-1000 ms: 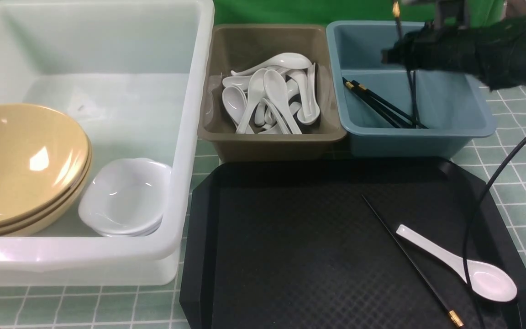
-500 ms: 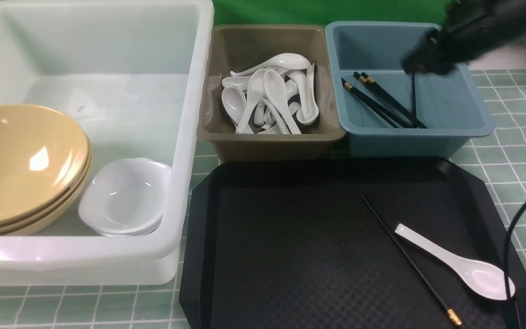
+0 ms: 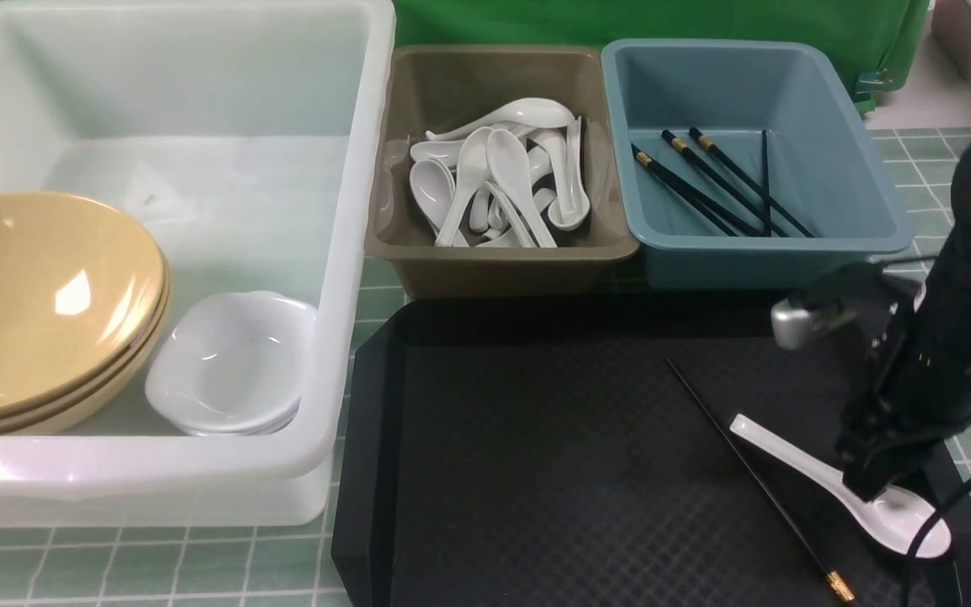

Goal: On blue table put chopsticks spoon bowls plates into blue grey white boxes.
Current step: 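Reach down and grasp the white spoon resting in the bowl with the right gripper, then place the white spoon into the bin of spoons with the right gripper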

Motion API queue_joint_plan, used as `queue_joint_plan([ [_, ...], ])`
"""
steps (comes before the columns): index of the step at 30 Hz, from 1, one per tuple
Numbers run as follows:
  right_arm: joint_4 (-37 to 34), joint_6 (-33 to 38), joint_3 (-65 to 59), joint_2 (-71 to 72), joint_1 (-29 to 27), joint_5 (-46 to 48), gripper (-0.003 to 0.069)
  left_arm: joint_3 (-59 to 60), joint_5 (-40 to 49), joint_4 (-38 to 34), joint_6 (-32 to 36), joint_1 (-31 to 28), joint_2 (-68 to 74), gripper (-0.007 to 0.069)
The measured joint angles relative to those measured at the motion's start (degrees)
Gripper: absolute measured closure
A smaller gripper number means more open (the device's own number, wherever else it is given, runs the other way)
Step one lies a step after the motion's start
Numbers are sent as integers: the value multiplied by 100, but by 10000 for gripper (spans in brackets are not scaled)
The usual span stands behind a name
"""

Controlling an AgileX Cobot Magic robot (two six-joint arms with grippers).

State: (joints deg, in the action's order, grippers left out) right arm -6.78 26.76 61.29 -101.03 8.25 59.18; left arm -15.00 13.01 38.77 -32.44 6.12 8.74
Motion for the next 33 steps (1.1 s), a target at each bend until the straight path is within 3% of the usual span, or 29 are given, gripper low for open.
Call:
queue_joint_plan([
  [4,-281,0,-353,-13,32,-227,320,0,-8,0,0,0,0,620],
  [10,-474,0,-374,-50,44,-180,506,0,-8,0,0,0,0,620],
  [16,-591,0,123,15,80,257,503,0,-12,0,0,0,0,620],
  [21,-1020,25,1575,340,524,146,503,0,-36,0,-18,0,0,620],
  [26,-2127,856,2532,197,1209,-1517,503,7,-51,0,-18,0,0,620],
  [30,-2862,2570,2995,-606,2062,-4646,503,7,-46,0,-18,0,0,620],
  [33,-2930,2902,3055,-1155,2227,-5918,503,7,-21,0,-18,0,0,620],
])
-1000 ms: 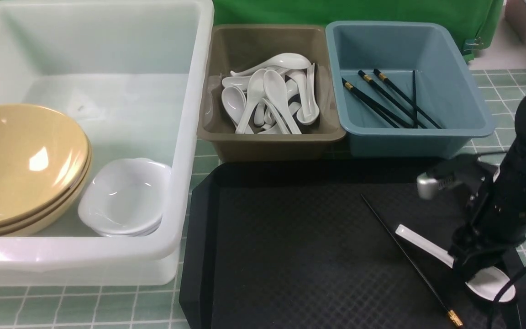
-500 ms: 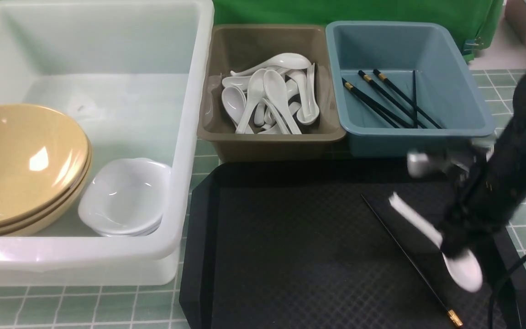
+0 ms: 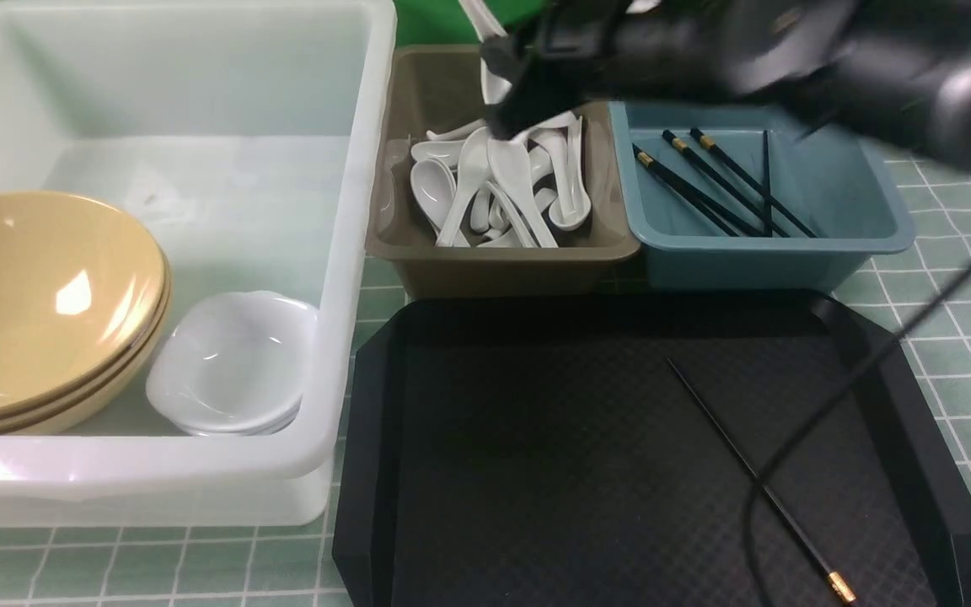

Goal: On blue table put chopsticks spoon bowls plates into blue grey white boxes.
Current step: 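Place the white spoon into the bin of spoons with the right gripper, then grasp the chopsticks with the right gripper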

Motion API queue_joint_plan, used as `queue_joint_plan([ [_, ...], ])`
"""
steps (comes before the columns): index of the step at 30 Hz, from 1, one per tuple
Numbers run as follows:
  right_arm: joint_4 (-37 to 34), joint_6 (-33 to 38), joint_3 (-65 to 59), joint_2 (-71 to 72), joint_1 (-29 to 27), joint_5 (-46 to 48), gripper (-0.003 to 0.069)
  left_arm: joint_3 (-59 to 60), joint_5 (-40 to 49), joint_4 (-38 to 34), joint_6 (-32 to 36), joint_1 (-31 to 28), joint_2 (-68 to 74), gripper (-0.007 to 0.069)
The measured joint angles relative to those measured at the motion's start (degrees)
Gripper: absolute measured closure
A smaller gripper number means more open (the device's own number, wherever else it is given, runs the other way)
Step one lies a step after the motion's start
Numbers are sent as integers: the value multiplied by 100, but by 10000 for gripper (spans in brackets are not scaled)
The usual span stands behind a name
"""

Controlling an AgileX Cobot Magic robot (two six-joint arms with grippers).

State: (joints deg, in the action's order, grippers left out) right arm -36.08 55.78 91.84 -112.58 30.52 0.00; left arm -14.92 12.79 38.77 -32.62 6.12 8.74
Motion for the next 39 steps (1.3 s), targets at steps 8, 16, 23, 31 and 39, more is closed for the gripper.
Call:
queue_joint_plan([
  [8,-178,-103,-5,-1142,-277,-142,475,0,114,-7,-1,0,0,620],
  [16,-173,-709,-5,-644,-352,605,275,0,120,-7,-23,0,0,620],
  [23,1587,-2876,1,1224,-879,4289,230,0,108,-7,-46,0,0,620],
  [31,3867,-5154,-1842,1693,-874,6592,264,0,-28,-7,-46,0,0,620],
  [39,3416,-5307,-3672,1680,-476,4853,334,0,-28,-2,-46,0,0,620],
])
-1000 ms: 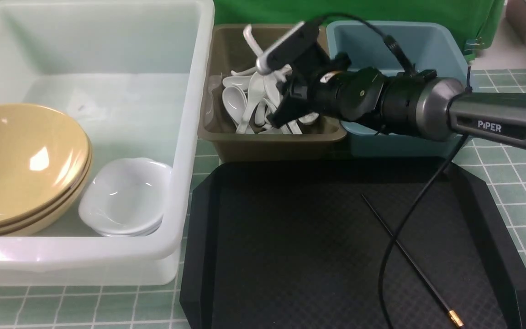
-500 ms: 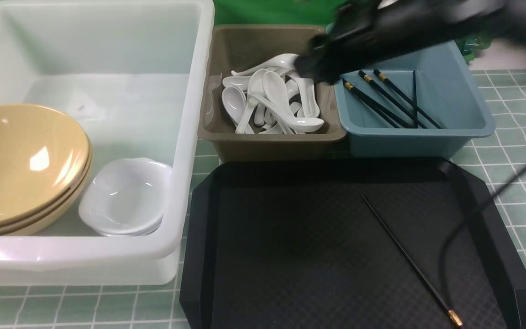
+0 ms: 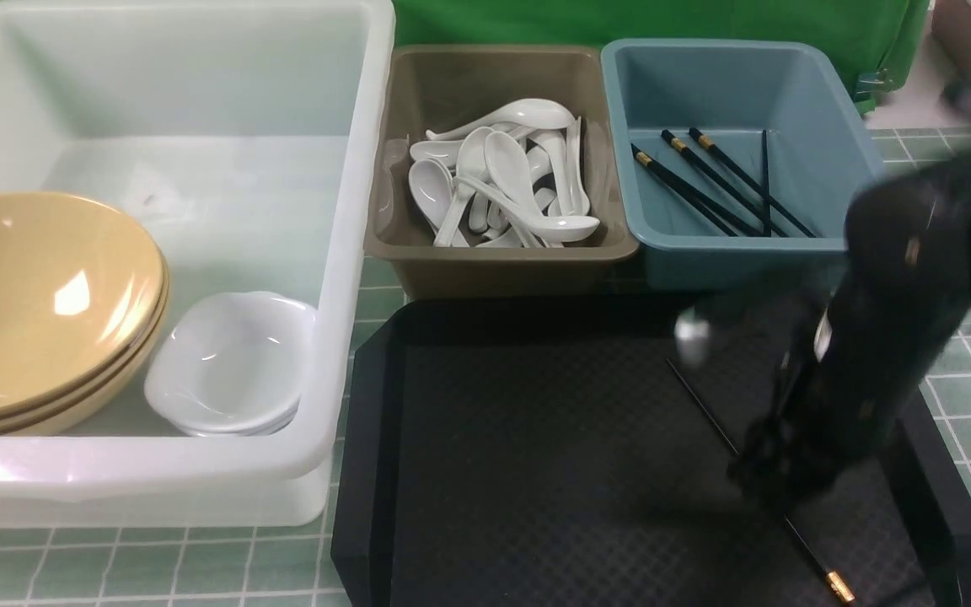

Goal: On blue table put chopsticks spoon bowls plates into blue grey white boxes.
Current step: 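Grasp the chopsticks with the right gripper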

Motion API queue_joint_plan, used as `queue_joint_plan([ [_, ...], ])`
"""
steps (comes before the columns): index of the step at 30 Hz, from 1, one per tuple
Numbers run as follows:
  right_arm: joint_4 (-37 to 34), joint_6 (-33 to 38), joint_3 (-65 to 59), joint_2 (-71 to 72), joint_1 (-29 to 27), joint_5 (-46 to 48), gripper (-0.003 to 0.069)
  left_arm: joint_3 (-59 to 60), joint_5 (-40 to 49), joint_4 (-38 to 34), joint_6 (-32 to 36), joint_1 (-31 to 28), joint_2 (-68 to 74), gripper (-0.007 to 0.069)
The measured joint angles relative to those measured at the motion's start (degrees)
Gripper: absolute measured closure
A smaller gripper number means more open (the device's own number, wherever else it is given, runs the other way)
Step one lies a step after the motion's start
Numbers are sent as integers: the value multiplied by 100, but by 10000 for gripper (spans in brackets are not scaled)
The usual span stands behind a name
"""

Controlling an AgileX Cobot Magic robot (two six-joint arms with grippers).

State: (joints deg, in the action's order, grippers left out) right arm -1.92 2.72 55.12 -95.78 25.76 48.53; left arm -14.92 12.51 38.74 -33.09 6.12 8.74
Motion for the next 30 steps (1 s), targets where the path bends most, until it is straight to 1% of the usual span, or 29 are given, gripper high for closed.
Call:
queue_joint_plan([
  [5,2,-121,-207,0,8,-521,420,0,0,0,0,0,0,620],
  [9,2,-121,-209,0,8,-587,448,0,0,0,0,0,0,620],
  [17,8,-121,-209,-18,8,-584,447,0,5,0,-46,0,0,620],
  [26,33,-127,-115,-262,8,-481,421,0,10,0,-78,0,0,620],
  [30,2,-27,-40,-336,8,-470,435,0,16,0,-78,0,0,620],
])
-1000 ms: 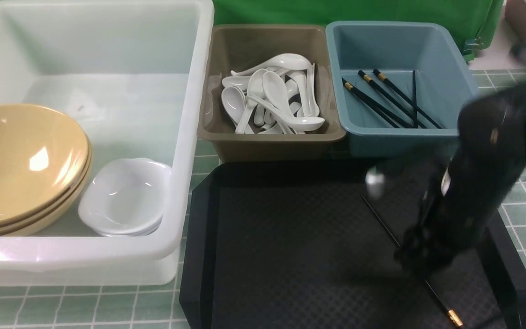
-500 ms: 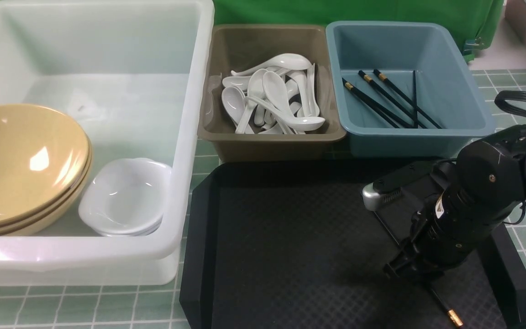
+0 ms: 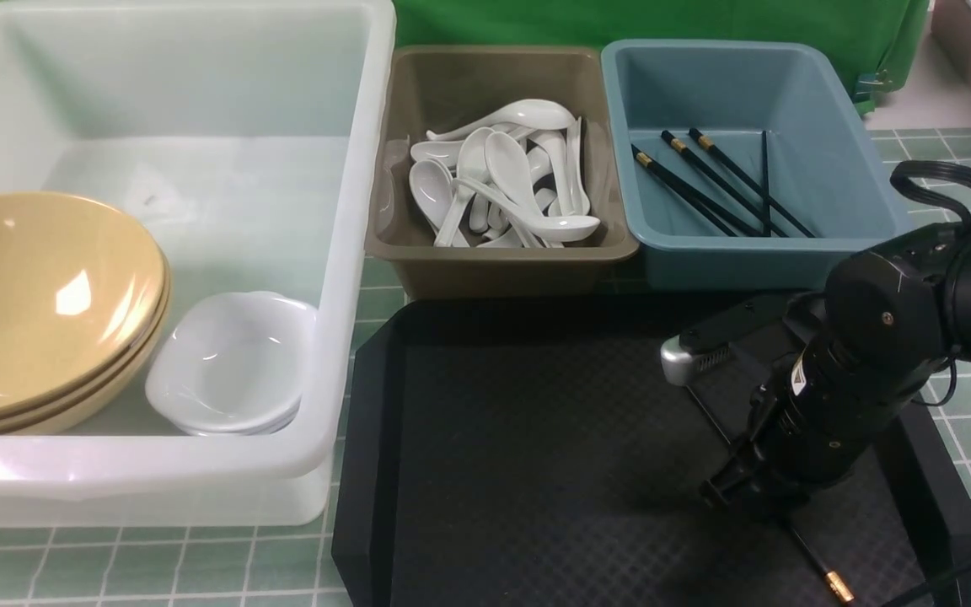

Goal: On blue table put chopsticks spoon bowls plates into blue grey white boxes.
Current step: 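Grasp the chopsticks with the right gripper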

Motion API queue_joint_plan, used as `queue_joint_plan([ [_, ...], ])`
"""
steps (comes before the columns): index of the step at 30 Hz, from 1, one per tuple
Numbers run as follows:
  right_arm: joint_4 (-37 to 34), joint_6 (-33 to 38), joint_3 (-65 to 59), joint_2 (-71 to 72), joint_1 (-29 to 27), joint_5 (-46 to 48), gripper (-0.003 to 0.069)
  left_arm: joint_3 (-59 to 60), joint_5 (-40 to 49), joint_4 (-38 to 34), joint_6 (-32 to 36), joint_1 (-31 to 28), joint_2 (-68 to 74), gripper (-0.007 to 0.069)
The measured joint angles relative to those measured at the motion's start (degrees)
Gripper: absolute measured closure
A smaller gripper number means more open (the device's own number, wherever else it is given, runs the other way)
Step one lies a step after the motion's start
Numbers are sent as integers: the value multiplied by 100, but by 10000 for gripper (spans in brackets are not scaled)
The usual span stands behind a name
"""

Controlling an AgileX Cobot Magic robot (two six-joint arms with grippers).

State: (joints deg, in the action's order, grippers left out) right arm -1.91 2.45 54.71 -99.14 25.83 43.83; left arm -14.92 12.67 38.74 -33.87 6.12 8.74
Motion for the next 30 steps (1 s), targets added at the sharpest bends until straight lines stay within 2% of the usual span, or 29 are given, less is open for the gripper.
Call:
queue_joint_plan([
  [8,-158,396,28,-85,0,-35,520,2,0,0,-1,0,0,620],
  [15,-193,403,356,-59,-19,696,526,2,-13,4,-1,0,0,620],
  [19,-186,403,543,98,-168,807,501,2,-13,4,-1,0,0,620],
  [23,-141,403,668,154,-705,701,375,2,-13,4,-1,0,0,620],
  [28,-128,460,674,36,-982,666,302,2,-8,4,-1,0,0,620],
  [30,-112,536,674,-64,-1009,655,300,2,-8,4,-1,0,0,620],
])
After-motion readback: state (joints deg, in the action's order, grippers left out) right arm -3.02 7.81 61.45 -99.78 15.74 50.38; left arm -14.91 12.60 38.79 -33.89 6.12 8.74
